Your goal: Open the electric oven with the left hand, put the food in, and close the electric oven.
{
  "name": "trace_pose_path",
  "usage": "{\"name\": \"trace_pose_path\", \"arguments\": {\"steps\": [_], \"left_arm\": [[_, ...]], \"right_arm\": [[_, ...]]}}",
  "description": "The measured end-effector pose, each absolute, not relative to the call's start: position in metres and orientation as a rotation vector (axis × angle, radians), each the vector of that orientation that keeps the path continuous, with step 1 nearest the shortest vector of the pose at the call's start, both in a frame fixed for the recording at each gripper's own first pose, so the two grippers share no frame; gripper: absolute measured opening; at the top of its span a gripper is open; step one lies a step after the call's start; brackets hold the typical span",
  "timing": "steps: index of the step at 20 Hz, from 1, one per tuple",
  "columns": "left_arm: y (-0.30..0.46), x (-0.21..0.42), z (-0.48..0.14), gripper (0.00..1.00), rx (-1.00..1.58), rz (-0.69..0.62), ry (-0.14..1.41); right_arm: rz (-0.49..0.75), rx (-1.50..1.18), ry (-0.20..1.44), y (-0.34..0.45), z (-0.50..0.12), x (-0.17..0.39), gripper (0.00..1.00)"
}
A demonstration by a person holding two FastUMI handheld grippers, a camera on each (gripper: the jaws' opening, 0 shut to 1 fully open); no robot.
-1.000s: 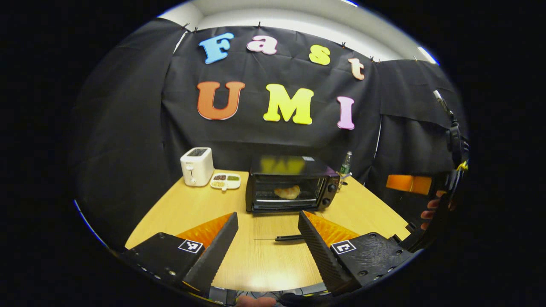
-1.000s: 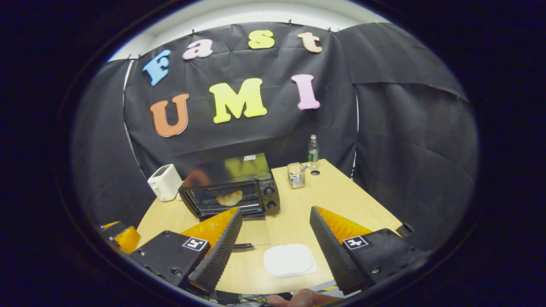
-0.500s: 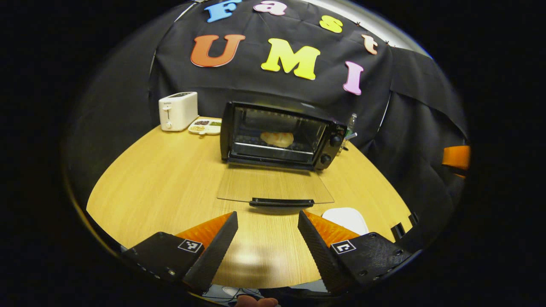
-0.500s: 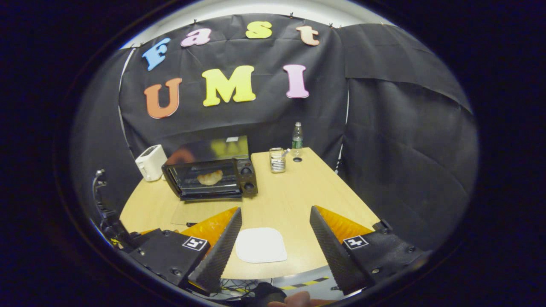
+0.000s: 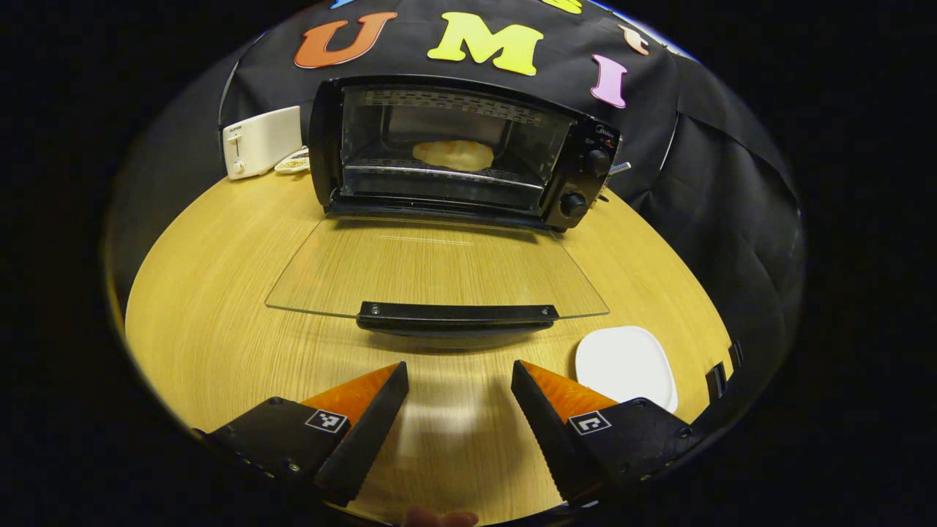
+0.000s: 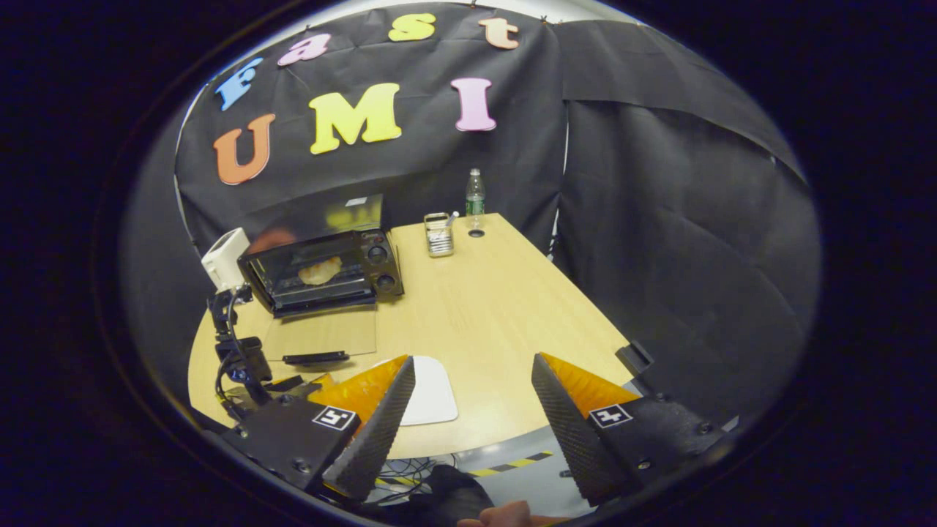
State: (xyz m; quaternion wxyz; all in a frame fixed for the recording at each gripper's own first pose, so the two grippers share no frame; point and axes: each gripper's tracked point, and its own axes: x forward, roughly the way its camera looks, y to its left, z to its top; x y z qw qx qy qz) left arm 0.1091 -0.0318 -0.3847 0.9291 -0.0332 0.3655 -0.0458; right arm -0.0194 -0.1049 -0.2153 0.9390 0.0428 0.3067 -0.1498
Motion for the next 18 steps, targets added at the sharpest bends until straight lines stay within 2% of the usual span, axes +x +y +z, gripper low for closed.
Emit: {"name": "trace_pose_path", "arguments": {"steps": [3, 5, 7, 10, 11, 12, 15, 17, 18], "left_arm": [[-0.031, 0.122, -0.384, 0.93, -0.06, -0.065, 0.733], [-0.032, 0.122, -0.379, 0.94, -0.048, -0.063, 0.714], [-0.033, 0.123, -0.367, 0.93, -0.04, -0.067, 0.694], [-0.033, 0.13, -0.336, 0.94, -0.042, -0.08, 0.643], [-0.033, 0.137, -0.322, 0.94, -0.029, -0.086, 0.61], [-0.035, 0.145, -0.309, 0.95, -0.013, -0.09, 0.575], [-0.036, 0.178, -0.271, 0.97, 0.008, -0.091, 0.494], [-0.038, 0.204, -0.251, 0.94, 0.003, -0.081, 0.448], [-0.038, 0.218, -0.239, 0.94, 0.009, -0.079, 0.42]], "right_arm": [[-0.291, 0.077, 0.631, -0.102, -0.214, -0.016, 0.97], [-0.286, 0.068, 0.63, -0.103, -0.214, -0.014, 1.0], [-0.275, 0.075, 0.625, -0.101, -0.211, -0.011, 0.97], [-0.255, 0.083, 0.619, -0.096, -0.211, -0.003, 1.0], [-0.25, 0.08, 0.621, -0.095, -0.211, -0.001, 0.97], [-0.244, 0.081, 0.618, -0.094, -0.21, 0.001, 1.0], [-0.223, 0.064, 0.61, -0.092, -0.208, 0.006, 0.97], [-0.218, 0.052, 0.601, -0.097, -0.203, 0.009, 1.0], [-0.217, 0.045, 0.589, -0.1, -0.198, 0.012, 0.97]]}}
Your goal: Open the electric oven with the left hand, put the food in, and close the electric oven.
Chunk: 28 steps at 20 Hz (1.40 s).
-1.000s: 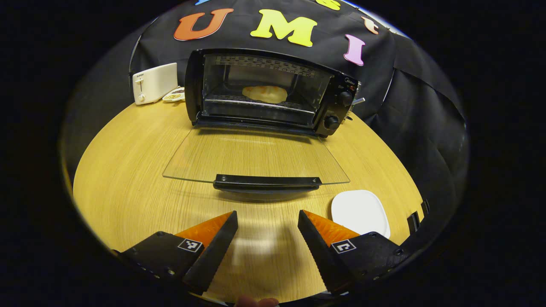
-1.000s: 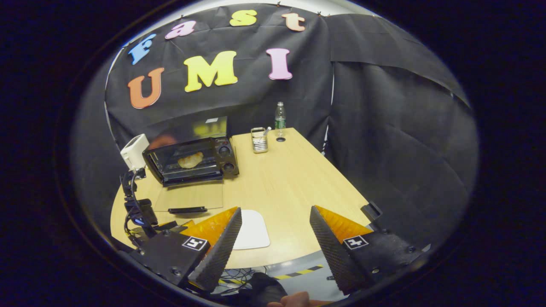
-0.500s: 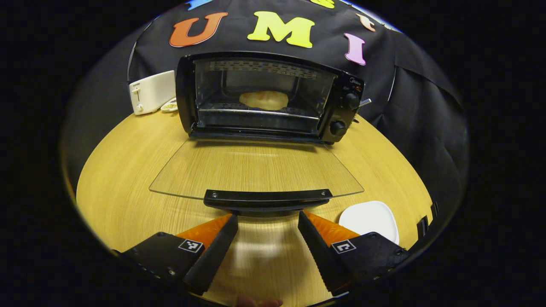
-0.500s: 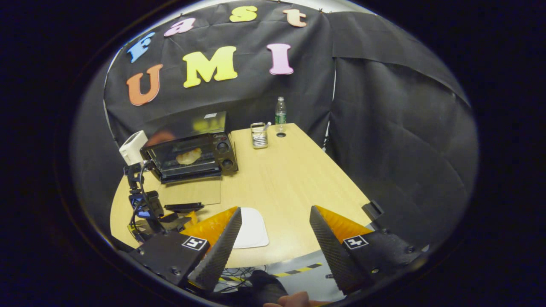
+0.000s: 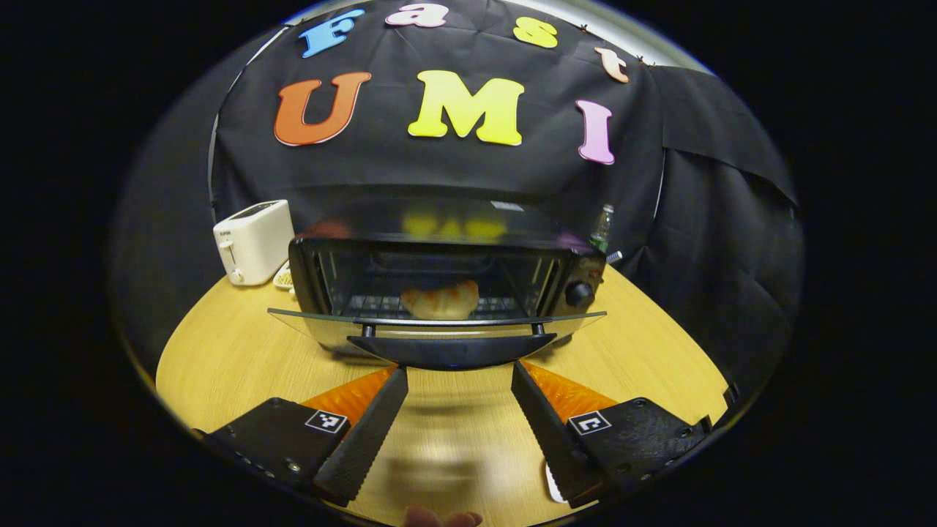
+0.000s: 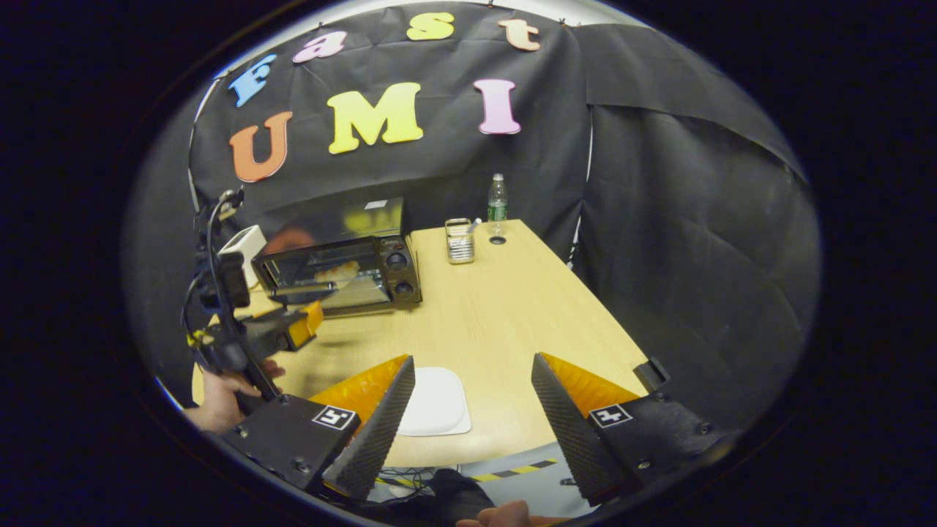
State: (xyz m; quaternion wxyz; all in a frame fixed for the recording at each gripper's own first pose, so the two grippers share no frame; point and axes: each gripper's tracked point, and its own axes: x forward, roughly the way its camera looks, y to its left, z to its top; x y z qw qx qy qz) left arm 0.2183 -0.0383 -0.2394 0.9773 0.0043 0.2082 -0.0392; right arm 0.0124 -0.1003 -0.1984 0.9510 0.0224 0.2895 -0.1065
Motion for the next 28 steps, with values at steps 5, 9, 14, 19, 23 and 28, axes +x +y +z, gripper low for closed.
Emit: {"name": "trace_pose_path", "arguments": {"steps": [5, 9, 14, 19, 23, 28], "left_arm": [[-0.038, 0.268, -0.158, 0.94, 0.045, -0.065, 0.238], [-0.041, 0.268, -0.076, 0.94, 0.031, -0.051, 0.088], [-0.048, 0.219, 0.029, 0.94, 0.028, -0.086, -0.065], [-0.047, 0.138, 0.068, 0.94, 0.048, -0.103, -0.1], [-0.05, 0.053, 0.054, 0.94, 0.077, -0.109, -0.072], [-0.058, -0.032, 0.037, 0.93, 0.012, -0.145, -0.027]], "right_arm": [[-0.198, -0.063, 0.485, -0.117, -0.165, 0.051, 1.0], [-0.112, -0.056, 0.355, -0.105, -0.13, 0.093, 0.97], [-0.028, -0.011, 0.234, -0.08, -0.081, 0.121, 0.97], [0.001, 0.013, 0.113, -0.067, -0.035, 0.094, 1.0], [0.008, 0.022, 0.056, -0.055, -0.009, 0.037, 1.0], [-0.002, 0.02, 0.029, -0.047, 0.0, -0.038, 1.0]]}}
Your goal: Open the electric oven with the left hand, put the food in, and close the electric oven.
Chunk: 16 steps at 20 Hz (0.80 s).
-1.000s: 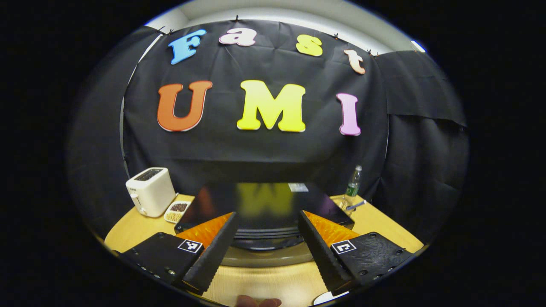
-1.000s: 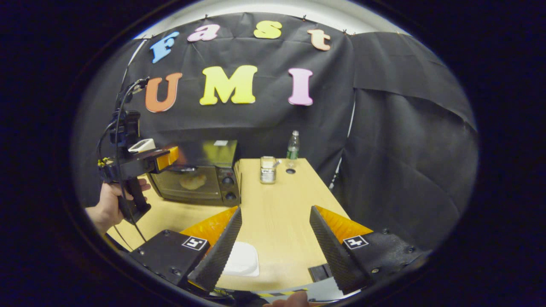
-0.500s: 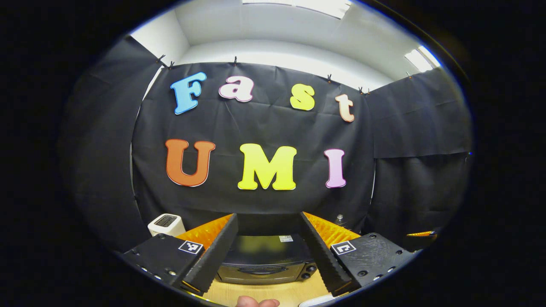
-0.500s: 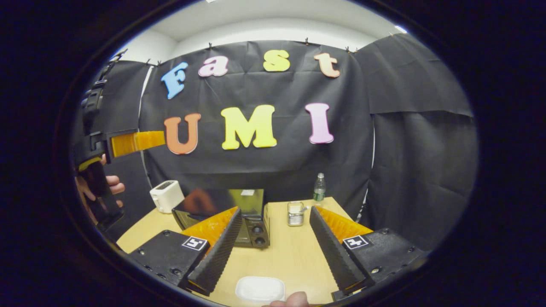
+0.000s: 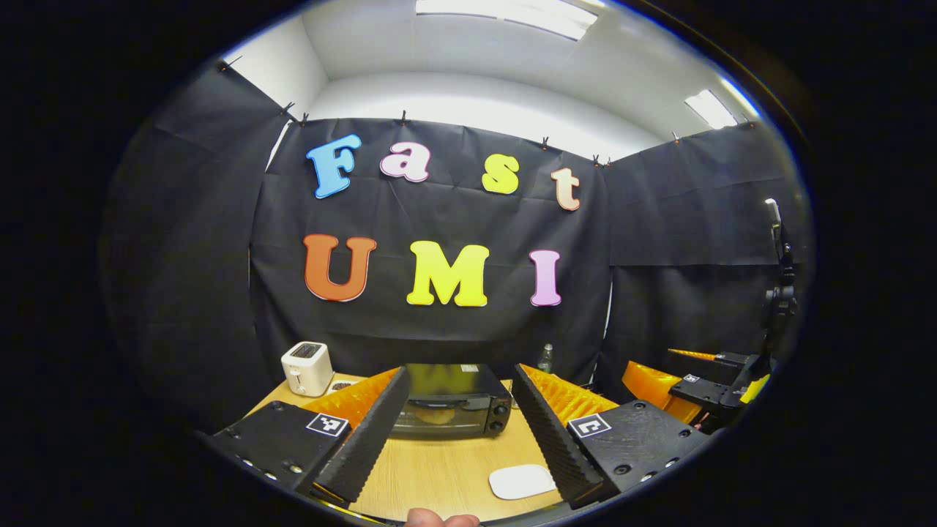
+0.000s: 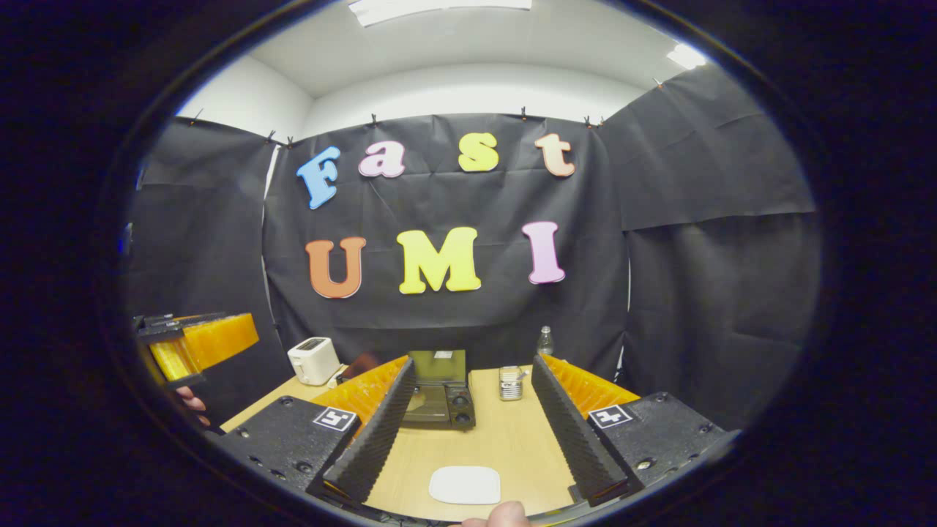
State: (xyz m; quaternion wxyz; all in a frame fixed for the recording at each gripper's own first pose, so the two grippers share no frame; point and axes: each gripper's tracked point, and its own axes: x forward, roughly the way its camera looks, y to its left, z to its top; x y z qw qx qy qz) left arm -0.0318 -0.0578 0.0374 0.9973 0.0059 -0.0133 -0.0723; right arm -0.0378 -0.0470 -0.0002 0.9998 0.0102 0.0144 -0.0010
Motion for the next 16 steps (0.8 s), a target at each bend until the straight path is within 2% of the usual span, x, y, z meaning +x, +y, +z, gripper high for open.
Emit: {"name": "trace_pose_path", "arguments": {"steps": [7, 10, 16], "left_arm": [[-0.056, -0.092, 0.028, 0.93, 0.046, -0.114, -0.04], [-0.062, -0.097, 0.021, 0.94, 0.022, -0.123, -0.036], [-0.061, -0.1, 0.012, 0.94, 0.028, -0.129, -0.047]], "right_arm": [[0.052, 0.003, 0.013, -0.019, 0.005, -0.088, 0.97], [0.069, 0.002, 0.011, -0.015, -0.002, -0.098, 0.97], [0.022, 0.027, -0.005, -0.032, -0.011, -0.112, 0.96]]}}
